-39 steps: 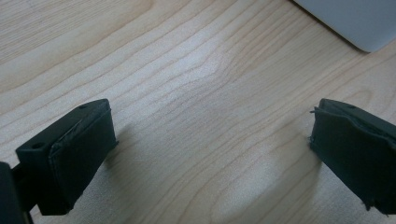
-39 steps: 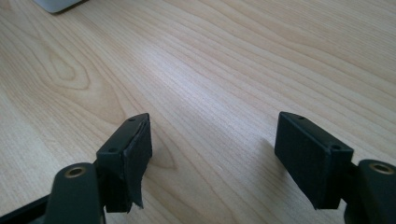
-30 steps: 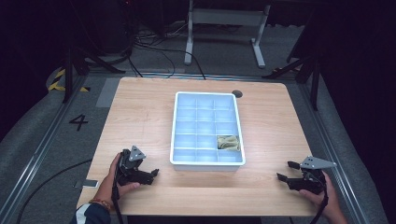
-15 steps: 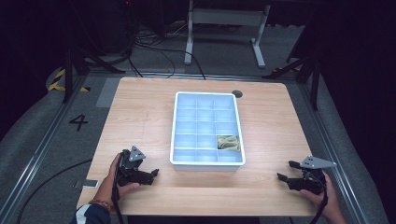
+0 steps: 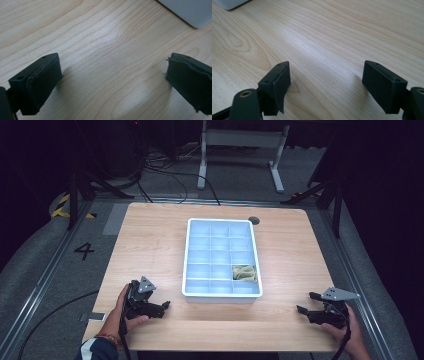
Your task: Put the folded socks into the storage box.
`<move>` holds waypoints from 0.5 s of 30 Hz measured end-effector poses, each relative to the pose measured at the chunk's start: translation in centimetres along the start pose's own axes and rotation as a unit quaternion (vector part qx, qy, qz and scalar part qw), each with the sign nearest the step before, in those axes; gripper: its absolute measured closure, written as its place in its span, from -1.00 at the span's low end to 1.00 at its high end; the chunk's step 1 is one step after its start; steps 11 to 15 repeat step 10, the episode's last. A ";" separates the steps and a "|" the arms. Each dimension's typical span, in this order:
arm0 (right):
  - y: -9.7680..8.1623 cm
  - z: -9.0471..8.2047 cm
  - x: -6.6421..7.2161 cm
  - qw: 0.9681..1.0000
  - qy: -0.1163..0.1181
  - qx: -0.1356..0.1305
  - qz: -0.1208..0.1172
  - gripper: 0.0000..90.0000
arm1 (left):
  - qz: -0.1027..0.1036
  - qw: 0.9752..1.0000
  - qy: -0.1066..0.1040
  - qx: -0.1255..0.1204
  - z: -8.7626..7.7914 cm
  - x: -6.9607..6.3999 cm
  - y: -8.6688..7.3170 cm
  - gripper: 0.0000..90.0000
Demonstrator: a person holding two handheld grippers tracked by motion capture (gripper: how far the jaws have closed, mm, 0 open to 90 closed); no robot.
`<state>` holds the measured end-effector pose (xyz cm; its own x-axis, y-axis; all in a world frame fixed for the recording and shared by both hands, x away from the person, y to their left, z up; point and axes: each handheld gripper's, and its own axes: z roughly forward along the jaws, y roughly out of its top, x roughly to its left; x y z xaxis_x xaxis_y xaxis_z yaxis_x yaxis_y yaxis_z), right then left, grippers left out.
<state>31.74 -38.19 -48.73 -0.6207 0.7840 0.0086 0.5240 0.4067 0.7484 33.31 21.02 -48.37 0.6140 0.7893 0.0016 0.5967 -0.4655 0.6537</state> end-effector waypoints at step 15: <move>0.0 0.0 0.0 1.000 -0.003 0.002 -0.001 -0.52 | 0.000 1.000 0.000 0.000 0.0 0.0 0.0 -0.99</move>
